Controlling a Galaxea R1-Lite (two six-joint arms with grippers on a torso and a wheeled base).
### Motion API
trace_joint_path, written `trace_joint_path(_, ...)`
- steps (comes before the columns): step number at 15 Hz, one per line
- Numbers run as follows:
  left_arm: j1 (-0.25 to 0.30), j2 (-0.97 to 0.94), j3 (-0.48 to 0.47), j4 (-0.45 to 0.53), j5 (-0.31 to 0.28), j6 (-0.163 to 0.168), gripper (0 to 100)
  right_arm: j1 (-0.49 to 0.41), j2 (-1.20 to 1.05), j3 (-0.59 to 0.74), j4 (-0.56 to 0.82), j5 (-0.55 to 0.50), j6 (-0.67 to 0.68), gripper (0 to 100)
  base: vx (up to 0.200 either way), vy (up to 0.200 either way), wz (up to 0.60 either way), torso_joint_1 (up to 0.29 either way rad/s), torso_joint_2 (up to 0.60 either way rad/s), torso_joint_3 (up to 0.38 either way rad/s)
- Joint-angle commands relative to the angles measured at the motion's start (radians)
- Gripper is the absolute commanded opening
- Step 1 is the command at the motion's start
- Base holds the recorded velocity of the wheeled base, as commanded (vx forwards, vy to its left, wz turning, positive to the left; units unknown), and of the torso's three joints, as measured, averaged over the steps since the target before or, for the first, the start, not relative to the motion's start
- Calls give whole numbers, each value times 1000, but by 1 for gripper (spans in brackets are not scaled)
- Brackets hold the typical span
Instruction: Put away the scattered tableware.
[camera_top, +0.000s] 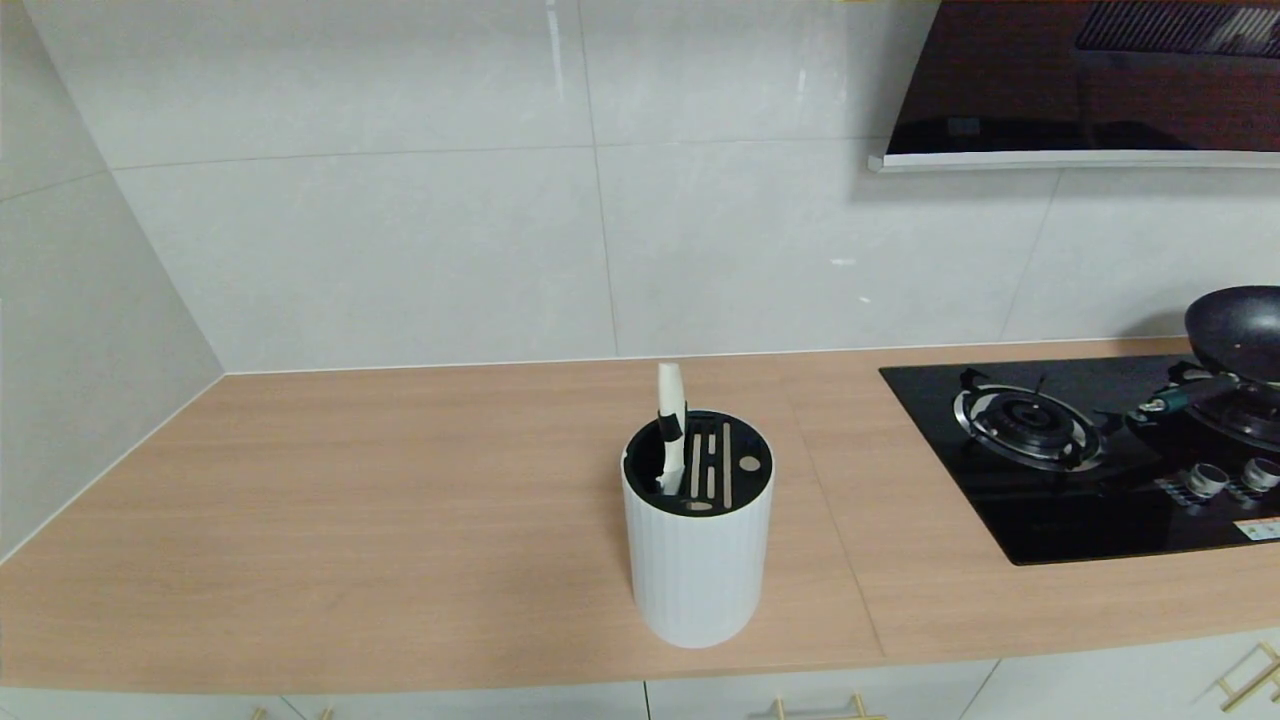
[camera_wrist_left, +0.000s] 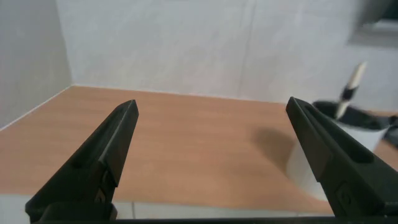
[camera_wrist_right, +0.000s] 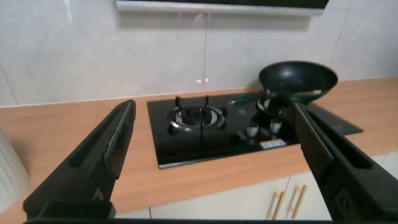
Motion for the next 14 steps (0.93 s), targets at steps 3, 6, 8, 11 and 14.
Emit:
trace_joint_path(3,4,-9,113,35,-25,32,100,-2,-23,117,78,85,66,100,0,0,0,0,0,0)
trace_joint_path(6,4,-9,111,38,-157,48,100,-2,-23,114,110,170,105,100,0,0,0,0,0,0)
trace_joint_path(8,2,-9,110,40,-166,33,100,-2,-21,114,150,177,88,100,0,0,0,0,0,0)
trace_joint_path(11,2,-9,111,41,-162,38,100,-2,-21,116,148,176,92,100,0,0,0,0,0,0)
trace_joint_path(14,5,-5,113,87,-47,119,100,-2,-21,116,147,176,92,100,0,0,0,0,0,0)
